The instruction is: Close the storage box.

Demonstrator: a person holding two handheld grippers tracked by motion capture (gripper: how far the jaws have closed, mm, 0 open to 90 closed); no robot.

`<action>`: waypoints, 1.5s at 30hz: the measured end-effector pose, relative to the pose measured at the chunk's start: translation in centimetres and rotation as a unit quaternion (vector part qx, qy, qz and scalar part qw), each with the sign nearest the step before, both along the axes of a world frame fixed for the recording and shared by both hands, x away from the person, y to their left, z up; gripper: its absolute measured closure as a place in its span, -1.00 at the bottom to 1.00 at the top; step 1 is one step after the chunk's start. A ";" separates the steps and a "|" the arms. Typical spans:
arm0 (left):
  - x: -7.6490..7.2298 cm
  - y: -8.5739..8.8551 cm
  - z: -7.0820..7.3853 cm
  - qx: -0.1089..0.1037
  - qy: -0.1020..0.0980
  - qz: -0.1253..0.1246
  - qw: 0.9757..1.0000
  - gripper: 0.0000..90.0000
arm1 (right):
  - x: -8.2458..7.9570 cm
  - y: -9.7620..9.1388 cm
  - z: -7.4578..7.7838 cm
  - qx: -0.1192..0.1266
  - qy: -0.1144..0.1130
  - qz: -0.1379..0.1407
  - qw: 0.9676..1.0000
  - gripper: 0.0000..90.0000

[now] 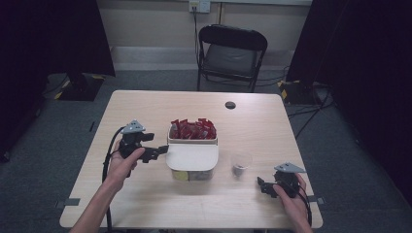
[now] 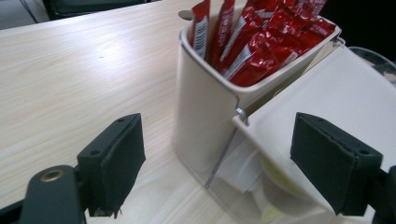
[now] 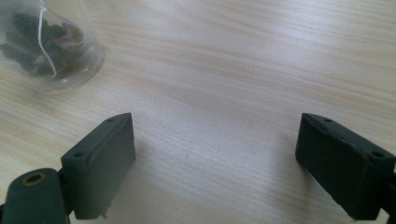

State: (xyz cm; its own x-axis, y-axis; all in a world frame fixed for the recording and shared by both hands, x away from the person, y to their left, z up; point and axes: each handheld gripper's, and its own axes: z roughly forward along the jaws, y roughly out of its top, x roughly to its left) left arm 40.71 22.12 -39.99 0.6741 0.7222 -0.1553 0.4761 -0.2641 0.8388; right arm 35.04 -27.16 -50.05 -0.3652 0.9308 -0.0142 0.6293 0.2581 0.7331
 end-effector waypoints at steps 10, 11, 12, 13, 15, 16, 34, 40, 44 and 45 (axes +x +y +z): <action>-0.9 2.7 -1.8 0.019 0.019 0.030 0.999 -0.61 | 0.0 0.0 0.0 0.000 0.000 0.000 1.000 -0.74; -0.9 2.9 -2.0 0.025 0.021 0.032 0.999 -0.61 | 0.0 0.0 0.0 0.000 0.000 0.000 1.000 -0.74; -1.0 3.3 -2.3 0.028 0.025 0.035 0.999 -0.61 | 0.0 0.0 0.0 0.000 0.000 0.000 1.000 -0.74; -1.1 3.4 -2.5 0.031 0.026 0.038 0.998 -0.61 | 0.0 0.0 0.0 0.000 0.000 0.000 1.000 -0.74; -1.4 3.9 -2.9 0.037 0.031 0.046 0.998 -0.61 | 0.0 0.0 0.0 0.000 0.000 0.000 1.000 -0.74; -1.5 4.2 -3.2 0.038 0.035 0.047 0.998 -0.61 | 0.0 0.0 0.0 0.000 0.000 0.000 1.000 -0.74; -3.5 5.2 -7.0 0.094 0.083 0.049 0.991 -0.61 | 0.0 0.0 0.0 0.000 0.000 0.000 1.000 -0.74; -4.1 5.0 -8.3 0.125 0.092 0.040 0.987 -0.64 | 0.0 0.0 0.0 0.000 0.000 0.001 1.000 -0.74; -4.2 4.6 -9.0 0.136 0.081 0.042 0.986 -0.66 | 0.0 0.0 0.0 0.000 0.000 0.001 1.000 -0.74; -4.3 4.5 -9.1 0.138 0.074 0.046 0.987 -0.66 | 0.0 0.0 0.0 0.000 0.000 0.001 1.000 -0.74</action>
